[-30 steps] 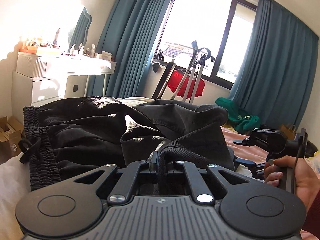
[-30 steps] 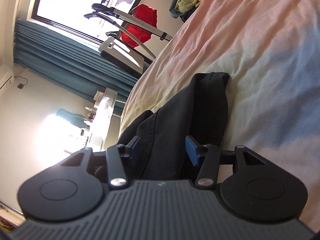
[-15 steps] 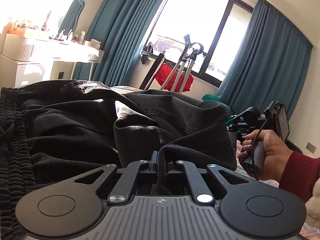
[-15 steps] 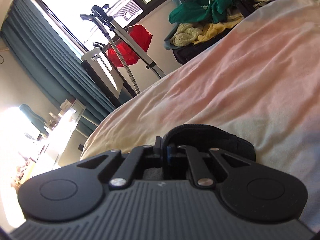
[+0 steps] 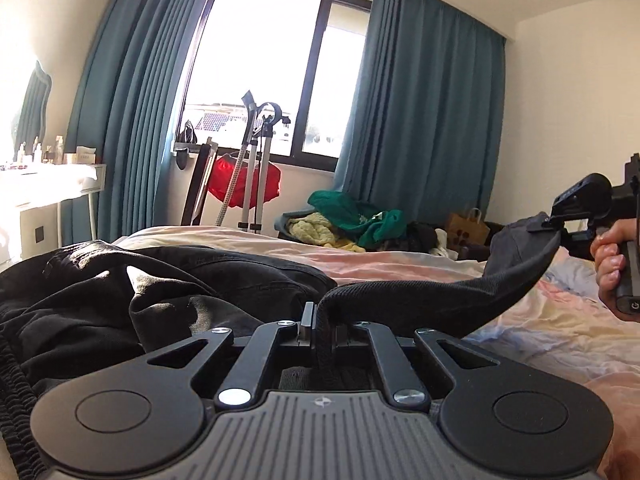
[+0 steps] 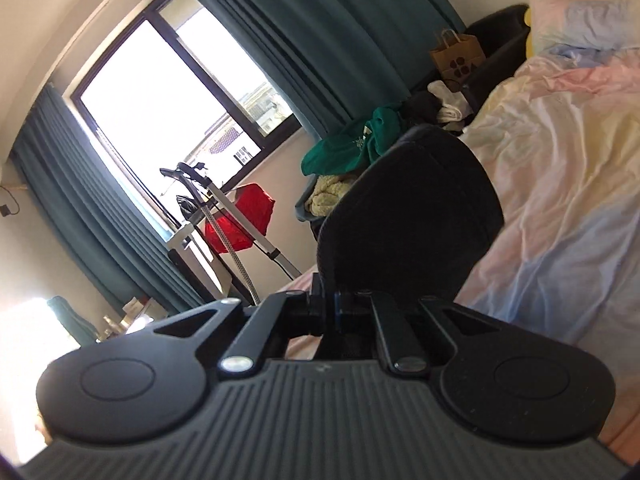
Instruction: Fold clothes
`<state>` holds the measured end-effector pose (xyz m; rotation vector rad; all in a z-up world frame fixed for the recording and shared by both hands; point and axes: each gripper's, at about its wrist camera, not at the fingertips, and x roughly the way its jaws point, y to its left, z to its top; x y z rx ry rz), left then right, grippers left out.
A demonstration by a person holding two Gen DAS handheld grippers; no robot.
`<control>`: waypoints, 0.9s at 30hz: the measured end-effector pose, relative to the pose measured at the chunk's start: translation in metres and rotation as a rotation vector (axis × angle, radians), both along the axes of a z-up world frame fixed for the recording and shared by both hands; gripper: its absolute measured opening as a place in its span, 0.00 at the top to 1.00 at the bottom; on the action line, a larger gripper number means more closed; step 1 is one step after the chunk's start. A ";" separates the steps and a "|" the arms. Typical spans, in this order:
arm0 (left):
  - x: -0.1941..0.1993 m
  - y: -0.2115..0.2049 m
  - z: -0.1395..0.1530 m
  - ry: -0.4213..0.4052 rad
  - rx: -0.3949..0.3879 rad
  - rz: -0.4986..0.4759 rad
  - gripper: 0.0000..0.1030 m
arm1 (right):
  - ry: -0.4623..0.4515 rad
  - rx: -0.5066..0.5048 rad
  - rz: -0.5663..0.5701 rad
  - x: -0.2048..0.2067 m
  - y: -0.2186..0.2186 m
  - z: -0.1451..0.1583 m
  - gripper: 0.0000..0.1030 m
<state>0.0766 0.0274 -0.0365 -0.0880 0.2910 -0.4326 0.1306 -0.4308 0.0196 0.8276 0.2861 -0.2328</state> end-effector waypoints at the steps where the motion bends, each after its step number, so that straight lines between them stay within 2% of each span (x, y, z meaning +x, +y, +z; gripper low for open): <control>1: -0.002 -0.003 -0.001 0.015 0.008 -0.002 0.94 | 0.042 0.045 0.003 -0.014 -0.005 -0.014 0.93; 6: -0.013 -0.016 -0.008 0.076 0.061 0.009 0.92 | 0.249 0.194 0.037 -0.043 -0.013 -0.074 0.93; 8: -0.017 -0.021 -0.013 0.091 0.104 0.037 0.89 | 0.285 0.286 0.045 -0.051 -0.018 -0.091 0.91; 11: -0.022 -0.027 -0.020 0.131 0.170 0.094 0.87 | 0.260 0.372 0.032 -0.063 -0.024 -0.103 0.90; 13: -0.022 -0.027 -0.023 0.163 0.167 0.112 0.86 | 0.262 0.404 0.004 -0.070 -0.028 -0.110 0.86; 15: -0.022 -0.026 -0.024 0.194 0.154 0.128 0.84 | 0.267 0.458 -0.023 -0.076 -0.034 -0.117 0.61; 17: -0.020 -0.025 -0.024 0.219 0.147 0.144 0.83 | 0.246 0.521 -0.034 -0.080 -0.037 -0.123 0.46; 22: -0.018 -0.023 -0.029 0.260 0.133 0.167 0.82 | 0.184 0.681 -0.056 -0.090 -0.046 -0.137 0.45; 27: -0.014 -0.024 -0.034 0.286 0.137 0.193 0.81 | 0.180 0.739 -0.055 -0.082 -0.049 -0.150 0.45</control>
